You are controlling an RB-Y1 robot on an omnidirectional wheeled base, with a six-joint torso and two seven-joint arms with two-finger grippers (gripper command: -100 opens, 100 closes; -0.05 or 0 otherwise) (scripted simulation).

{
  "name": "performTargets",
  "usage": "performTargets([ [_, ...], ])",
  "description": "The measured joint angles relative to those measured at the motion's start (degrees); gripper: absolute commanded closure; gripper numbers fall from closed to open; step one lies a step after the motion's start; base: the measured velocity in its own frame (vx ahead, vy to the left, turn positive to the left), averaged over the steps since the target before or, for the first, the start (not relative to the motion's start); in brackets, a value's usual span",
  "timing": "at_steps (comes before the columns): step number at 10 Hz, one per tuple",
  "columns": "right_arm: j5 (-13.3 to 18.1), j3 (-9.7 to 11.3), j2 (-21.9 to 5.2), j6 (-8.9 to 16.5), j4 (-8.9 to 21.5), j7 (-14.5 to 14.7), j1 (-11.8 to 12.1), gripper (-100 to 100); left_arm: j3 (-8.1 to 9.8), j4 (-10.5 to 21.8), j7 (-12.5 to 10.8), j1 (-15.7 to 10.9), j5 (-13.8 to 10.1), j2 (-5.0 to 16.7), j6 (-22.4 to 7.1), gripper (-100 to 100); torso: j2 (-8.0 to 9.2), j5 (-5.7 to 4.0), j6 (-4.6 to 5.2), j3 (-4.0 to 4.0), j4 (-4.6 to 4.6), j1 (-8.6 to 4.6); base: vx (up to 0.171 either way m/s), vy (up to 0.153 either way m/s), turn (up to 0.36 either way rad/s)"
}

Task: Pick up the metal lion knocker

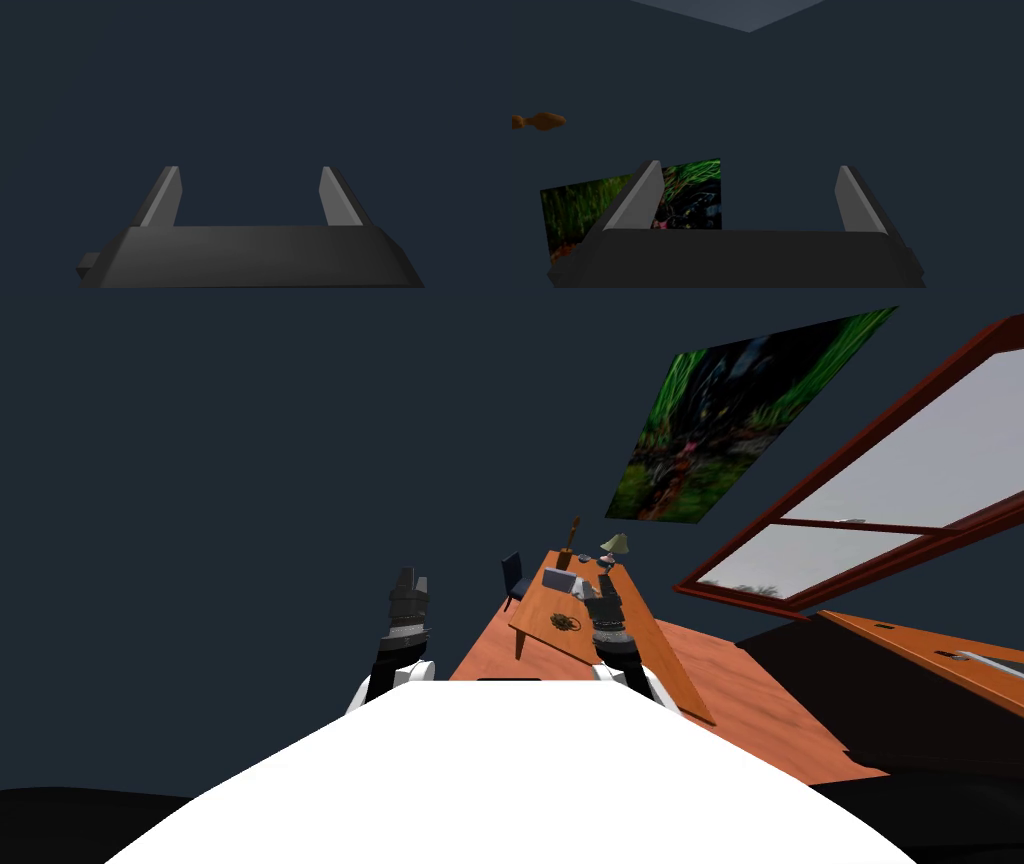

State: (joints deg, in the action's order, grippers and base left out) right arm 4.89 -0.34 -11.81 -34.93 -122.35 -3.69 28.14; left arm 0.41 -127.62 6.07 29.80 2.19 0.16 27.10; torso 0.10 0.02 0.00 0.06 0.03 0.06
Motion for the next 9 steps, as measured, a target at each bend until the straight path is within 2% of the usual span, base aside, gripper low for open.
performTargets([
  [2,2.3,0.4,-3.4,0.8,3.0,0.9,0.3,-100,0.0,0.0,0.0,0.0,0.0,0.0,0.0,0,0.02,0.0,-0.01,0.01,0.0,0.03,-0.029,0.027,0.027],
  [4,4.2,0.9,-5.7,0.8,7.5,2.1,0.2,-100,0.0,0.0,0.0,0.0,0.0,0.0,0.0,0,-0.02,0.0,0.0,-0.01,-0.01,0.01,-0.018,0.023,0.027],
  [9,7.6,0.6,-12.4,2.2,13.2,3.1,1.6,-100,0.0,0.0,0.0,0.0,0.0,0.0,0.0,0,-0.06,0.0,0.0,-0.03,-0.01,0.0,-0.018,0.024,0.038],
])
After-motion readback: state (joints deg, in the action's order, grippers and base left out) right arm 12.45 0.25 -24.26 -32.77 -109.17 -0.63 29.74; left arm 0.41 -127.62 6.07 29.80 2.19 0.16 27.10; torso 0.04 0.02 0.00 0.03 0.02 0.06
